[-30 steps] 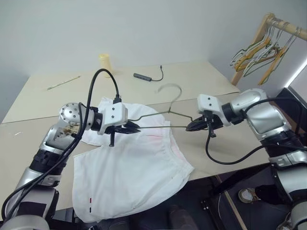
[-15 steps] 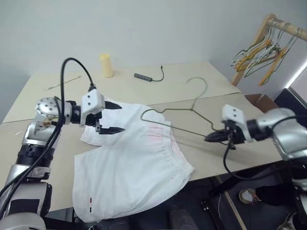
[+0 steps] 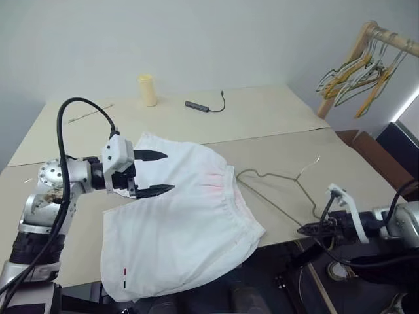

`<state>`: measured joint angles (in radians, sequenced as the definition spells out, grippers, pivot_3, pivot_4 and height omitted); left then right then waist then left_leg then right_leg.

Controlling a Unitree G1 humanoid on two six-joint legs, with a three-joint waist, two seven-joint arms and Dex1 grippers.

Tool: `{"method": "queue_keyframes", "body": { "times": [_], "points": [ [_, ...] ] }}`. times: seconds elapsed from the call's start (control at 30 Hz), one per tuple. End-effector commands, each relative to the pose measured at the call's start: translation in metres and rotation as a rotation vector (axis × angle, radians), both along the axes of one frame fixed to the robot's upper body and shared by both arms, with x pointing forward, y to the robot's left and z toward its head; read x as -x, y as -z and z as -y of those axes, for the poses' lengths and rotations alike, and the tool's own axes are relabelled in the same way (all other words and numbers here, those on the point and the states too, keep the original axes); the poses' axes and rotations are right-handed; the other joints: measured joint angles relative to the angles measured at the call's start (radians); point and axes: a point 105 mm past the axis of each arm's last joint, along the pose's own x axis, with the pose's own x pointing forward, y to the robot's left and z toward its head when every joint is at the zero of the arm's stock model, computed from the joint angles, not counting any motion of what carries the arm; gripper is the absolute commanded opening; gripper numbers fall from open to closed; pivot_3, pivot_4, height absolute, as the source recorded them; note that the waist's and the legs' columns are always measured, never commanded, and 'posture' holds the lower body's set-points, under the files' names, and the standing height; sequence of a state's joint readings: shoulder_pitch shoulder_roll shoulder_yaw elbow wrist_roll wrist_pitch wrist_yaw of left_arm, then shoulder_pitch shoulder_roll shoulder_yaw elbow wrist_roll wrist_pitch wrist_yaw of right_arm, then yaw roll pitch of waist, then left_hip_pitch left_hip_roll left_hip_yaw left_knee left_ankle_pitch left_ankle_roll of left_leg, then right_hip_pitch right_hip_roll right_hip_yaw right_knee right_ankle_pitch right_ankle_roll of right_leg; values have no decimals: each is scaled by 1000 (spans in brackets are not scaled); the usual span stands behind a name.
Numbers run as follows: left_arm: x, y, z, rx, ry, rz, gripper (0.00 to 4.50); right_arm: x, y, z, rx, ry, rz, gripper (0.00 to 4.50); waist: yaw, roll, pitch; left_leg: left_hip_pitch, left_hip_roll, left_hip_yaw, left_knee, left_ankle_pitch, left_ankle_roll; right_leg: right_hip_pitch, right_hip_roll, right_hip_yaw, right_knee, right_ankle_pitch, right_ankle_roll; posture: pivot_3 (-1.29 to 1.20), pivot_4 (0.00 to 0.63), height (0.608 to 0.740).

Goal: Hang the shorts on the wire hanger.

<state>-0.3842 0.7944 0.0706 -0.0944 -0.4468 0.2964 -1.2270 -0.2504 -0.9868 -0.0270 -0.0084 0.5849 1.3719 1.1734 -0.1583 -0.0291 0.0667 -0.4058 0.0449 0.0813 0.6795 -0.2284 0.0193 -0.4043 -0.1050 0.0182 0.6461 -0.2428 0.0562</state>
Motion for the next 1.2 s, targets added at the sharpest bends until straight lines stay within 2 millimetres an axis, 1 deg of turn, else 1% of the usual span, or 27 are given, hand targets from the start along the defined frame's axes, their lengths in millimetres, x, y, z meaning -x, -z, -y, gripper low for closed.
{"method": "queue_keyframes", "body": {
  "times": [0.03,0.13,0.47,0.53,0.6,0.67,0.77,0.87,1.1,1.2],
  "points": [
    [9,-15,1,20,27,30,4480,-2,-15,-8,-45,-31,54,0,2,0,0,0,0,0,0,0,0,0,0,1,0,0,0,-147,31,740],
    [13,-13,3,14,35,17,4480,-2,-18,-13,-66,-53,63,0,7,0,0,1,0,1,0,0,0,0,0,0,0,0,0,-145,29,740],
    [18,-11,4,15,39,1,4480,-6,-22,-13,-60,-64,79,0,13,0,0,0,0,2,0,0,0,0,1,0,-1,0,0,-140,26,740],
    [19,-11,4,16,38,0,4480,-6,-22,-12,-46,-67,83,0,13,0,0,0,0,3,0,0,0,0,1,0,-1,0,0,-129,28,740],
    [19,-11,4,16,35,-1,4480,-12,-19,-7,-21,-31,94,0,15,0,0,0,0,3,0,0,0,0,1,0,-1,0,0,-126,29,740],
    [21,-10,3,16,34,-4,4480,-15,-22,-5,-34,-16,94,0,16,0,0,0,0,3,0,0,0,0,1,0,-1,0,0,-126,29,740],
    [21,-9,3,17,29,-8,4480,-12,-25,-8,-41,-41,95,0,20,0,0,0,0,3,-1,0,0,0,1,-1,-2,0,-1,-125,30,740],
    [21,-8,3,18,25,-9,4480,-14,-25,-8,-38,-34,94,0,30,0,0,0,0,3,-1,0,0,0,1,-1,-2,-1,-1,-127,31,740],
    [21,-7,4,20,24,-12,4480,-5,-26,-15,-69,-94,59,0,39,0,0,0,0,4,-1,0,0,0,1,-1,-2,-1,-1,-125,34,740],
    [22,-7,4,19,21,-13,4480,-3,-20,-16,-43,-110,37,0,40,0,0,0,0,4,-1,0,0,0,1,-1,-3,-1,-1,-122,37,740]
  ]
}}
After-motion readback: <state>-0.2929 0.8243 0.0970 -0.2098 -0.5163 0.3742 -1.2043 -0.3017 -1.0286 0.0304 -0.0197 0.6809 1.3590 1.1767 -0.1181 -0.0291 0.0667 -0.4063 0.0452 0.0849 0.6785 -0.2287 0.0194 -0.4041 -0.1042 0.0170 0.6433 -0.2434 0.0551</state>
